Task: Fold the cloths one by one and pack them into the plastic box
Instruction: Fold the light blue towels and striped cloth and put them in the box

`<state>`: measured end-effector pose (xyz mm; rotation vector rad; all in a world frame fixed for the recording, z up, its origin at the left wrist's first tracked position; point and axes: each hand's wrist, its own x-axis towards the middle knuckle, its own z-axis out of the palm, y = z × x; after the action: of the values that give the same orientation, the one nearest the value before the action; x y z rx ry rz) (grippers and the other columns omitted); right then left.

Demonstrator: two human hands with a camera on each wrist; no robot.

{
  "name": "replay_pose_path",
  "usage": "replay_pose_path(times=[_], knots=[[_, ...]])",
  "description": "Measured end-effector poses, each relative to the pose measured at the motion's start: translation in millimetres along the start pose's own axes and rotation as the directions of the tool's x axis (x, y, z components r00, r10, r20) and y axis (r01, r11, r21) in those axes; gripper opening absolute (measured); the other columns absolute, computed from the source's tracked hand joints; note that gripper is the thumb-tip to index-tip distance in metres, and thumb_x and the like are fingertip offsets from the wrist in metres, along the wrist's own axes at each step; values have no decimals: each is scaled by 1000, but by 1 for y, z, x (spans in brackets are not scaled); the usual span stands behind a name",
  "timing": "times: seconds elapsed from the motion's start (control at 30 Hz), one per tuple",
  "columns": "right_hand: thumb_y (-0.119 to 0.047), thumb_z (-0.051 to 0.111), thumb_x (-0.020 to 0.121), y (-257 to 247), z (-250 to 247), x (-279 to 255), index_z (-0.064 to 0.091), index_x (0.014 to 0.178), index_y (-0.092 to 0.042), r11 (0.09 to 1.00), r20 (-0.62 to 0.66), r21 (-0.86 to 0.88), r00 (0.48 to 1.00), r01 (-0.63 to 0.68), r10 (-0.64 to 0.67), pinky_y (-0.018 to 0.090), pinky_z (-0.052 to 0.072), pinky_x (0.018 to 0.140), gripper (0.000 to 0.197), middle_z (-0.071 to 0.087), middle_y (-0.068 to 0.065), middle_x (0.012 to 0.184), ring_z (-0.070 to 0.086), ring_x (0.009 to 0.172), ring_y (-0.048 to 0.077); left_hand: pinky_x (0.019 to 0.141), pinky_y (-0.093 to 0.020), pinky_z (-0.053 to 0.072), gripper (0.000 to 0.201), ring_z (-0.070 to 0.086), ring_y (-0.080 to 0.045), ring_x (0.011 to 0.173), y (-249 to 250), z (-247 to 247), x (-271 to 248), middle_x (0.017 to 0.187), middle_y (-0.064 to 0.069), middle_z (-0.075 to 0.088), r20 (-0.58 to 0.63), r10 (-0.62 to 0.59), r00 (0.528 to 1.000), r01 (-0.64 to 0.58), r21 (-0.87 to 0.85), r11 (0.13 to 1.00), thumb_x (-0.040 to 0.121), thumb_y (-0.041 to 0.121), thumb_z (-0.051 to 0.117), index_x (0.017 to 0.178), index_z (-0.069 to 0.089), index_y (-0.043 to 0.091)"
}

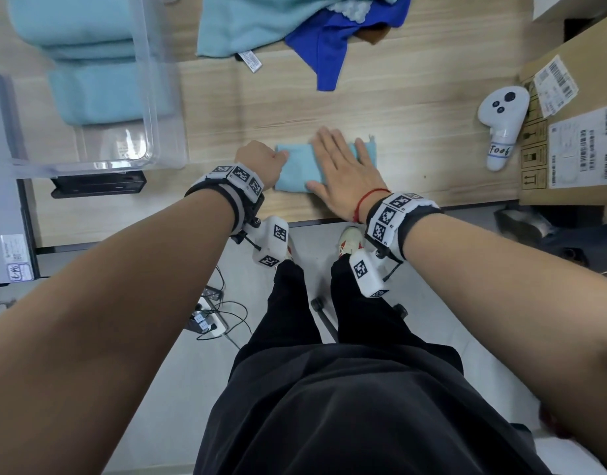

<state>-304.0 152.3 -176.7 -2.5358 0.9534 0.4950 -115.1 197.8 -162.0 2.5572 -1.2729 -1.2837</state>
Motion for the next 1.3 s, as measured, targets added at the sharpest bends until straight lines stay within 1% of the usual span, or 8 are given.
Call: replay_pose_path(times=[0.27, 0.6, 0.67, 0.8, 0.93, 1.0, 1.13, 1.3], knots=[[-62, 18, 96, 45, 8, -26, -11, 153, -13, 993, 21, -53, 994, -108, 110, 48, -2, 120, 81, -15, 5, 162, -12, 149, 21, 44, -27, 19, 58, 25, -17, 44, -2, 2, 1, 48, 0, 25, -31, -5, 999, 4, -49, 999, 96, 43, 47, 51, 24, 16], [-61, 20, 96, 43, 13, -26, -12, 153, -11, 986, 32, -7, 986, -165, 165, 49, -1, 120, 82, -17, 7, 161, -11, 149, 22, 59, -34, 43, 55, 54, -25, 68, 0, 6, 8, 66, -4, 55, -114, -68, 991, 73, 36, 997, 87, 62, 49, 69, 54, 10], [-61, 21, 96, 43, 13, -26, -12, 153, -11, 987, 33, -2, 986, -163, 163, 49, -1, 120, 83, -18, 7, 161, -12, 149, 22, 67, -36, 46, 52, 53, -22, 71, 1, 8, 6, 73, -4, 55, -109, -42, 993, 37, -42, 998, 85, 62, 54, 71, 51, 13], [-61, 23, 95, 44, 13, -26, -11, 153, -11, 988, 47, 6, 987, -156, 155, 50, -1, 120, 84, -18, 7, 161, -13, 149, 23, 56, -23, 41, 50, 49, -8, 63, 8, 12, 7, 71, 7, 51, -65, -46, 997, 24, -303, 953, 72, 59, 73, 73, 46, 18], [-61, 26, 96, 44, 14, -30, -9, 153, -11, 986, 52, 20, 985, -168, 166, 51, -3, 119, 84, -18, 7, 161, -13, 149, 23, 85, -41, 55, 79, 66, -18, 96, 14, 17, 8, 108, -5, 65, 2, -68, 998, 59, -532, 845, 55, 59, 84, 108, 51, 11], [-61, 27, 95, 46, 14, -33, -7, 154, -12, 984, 59, 23, 983, -177, 176, 53, -3, 119, 84, -18, 6, 161, -13, 149, 23, 85, -35, 52, 67, 63, -17, 96, 19, 18, 5, 109, -4, 63, -19, -42, 999, 28, -489, 872, 69, 57, 76, 113, 53, 11], [-65, 40, 89, 55, 8, -43, 5, 153, -16, 976, 93, 83, 976, -203, 195, 60, -3, 116, 88, -16, 4, 161, -14, 148, 28, 62, -27, 38, 52, 51, -19, 70, 28, 15, -8, 73, -3, 57, -54, 96, 994, -108, -294, 950, 86, 58, 56, 80, 61, 6], [-64, 71, 69, 70, -29, -54, 12, 150, -23, 940, 74, 301, 987, -159, 144, 63, 4, 114, 109, -3, 2, 162, -2, 149, 29, 68, -31, 43, 32, 60, -21, 79, 57, -4, -34, 83, -6, 69, -68, 301, 951, -308, -158, 938, 85, 49, 63, 82, 71, 18]])
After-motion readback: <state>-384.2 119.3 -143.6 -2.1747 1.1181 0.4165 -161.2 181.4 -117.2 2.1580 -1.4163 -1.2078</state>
